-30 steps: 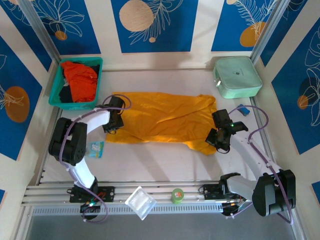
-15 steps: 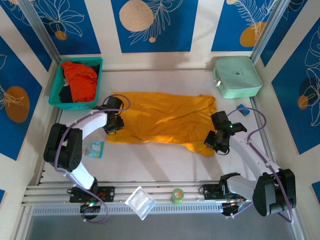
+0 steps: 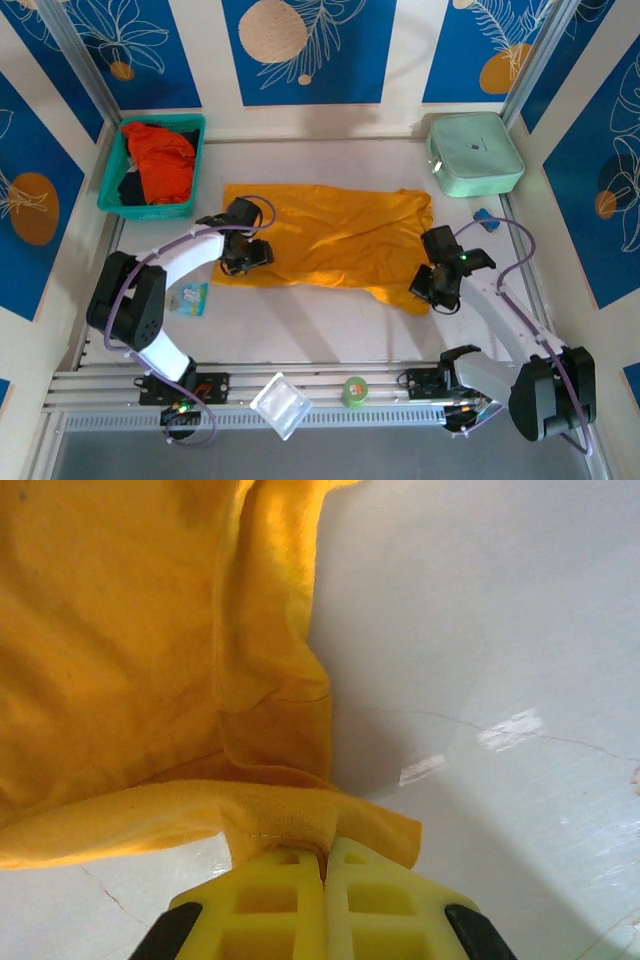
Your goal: Fold and stack the t-shirts
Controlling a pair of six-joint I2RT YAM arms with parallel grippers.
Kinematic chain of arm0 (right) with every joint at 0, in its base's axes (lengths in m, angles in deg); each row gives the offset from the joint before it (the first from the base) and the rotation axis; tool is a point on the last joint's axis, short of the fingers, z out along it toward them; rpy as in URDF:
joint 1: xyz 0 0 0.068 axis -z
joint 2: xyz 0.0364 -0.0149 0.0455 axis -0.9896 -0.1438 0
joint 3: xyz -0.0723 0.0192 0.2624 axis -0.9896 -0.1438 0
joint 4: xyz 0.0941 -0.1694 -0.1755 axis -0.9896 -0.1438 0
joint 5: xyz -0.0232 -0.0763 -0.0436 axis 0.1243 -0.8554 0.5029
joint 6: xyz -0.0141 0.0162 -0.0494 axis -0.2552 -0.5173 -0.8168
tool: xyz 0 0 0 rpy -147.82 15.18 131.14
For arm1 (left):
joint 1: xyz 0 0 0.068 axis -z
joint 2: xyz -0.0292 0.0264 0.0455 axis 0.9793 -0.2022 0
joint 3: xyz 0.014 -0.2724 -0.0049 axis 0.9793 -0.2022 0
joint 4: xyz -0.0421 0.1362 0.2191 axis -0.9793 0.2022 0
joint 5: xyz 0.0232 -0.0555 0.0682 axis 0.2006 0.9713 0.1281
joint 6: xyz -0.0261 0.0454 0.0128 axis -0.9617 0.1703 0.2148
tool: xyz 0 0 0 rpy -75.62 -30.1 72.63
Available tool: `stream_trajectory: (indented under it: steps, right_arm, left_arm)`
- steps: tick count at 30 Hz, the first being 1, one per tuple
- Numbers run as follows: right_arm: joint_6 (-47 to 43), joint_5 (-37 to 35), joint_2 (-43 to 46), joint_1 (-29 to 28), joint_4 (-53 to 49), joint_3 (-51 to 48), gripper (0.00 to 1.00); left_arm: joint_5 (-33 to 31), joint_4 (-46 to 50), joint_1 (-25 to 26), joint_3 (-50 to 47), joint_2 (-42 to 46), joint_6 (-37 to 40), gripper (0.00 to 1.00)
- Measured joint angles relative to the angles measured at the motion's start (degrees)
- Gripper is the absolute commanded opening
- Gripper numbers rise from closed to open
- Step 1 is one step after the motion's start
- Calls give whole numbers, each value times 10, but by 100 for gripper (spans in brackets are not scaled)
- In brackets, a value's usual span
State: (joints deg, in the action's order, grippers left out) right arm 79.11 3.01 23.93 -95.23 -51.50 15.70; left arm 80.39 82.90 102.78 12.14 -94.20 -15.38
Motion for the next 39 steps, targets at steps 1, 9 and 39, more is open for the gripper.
stream_trajectory:
  steps: [1, 9, 39]
  right_arm:
    - [2, -2, 10, 6, -1, 0, 0]
    - [4, -2, 32, 44, -1, 0, 0]
    - [-11, 18, 37, 61, 7, 0, 0]
  left_arm:
    - [2, 0, 2, 2, -5, 0, 63]
    - [6, -9, 12, 15, -43, -6, 62]
    - [-40, 23, 31, 23, 0, -17, 0]
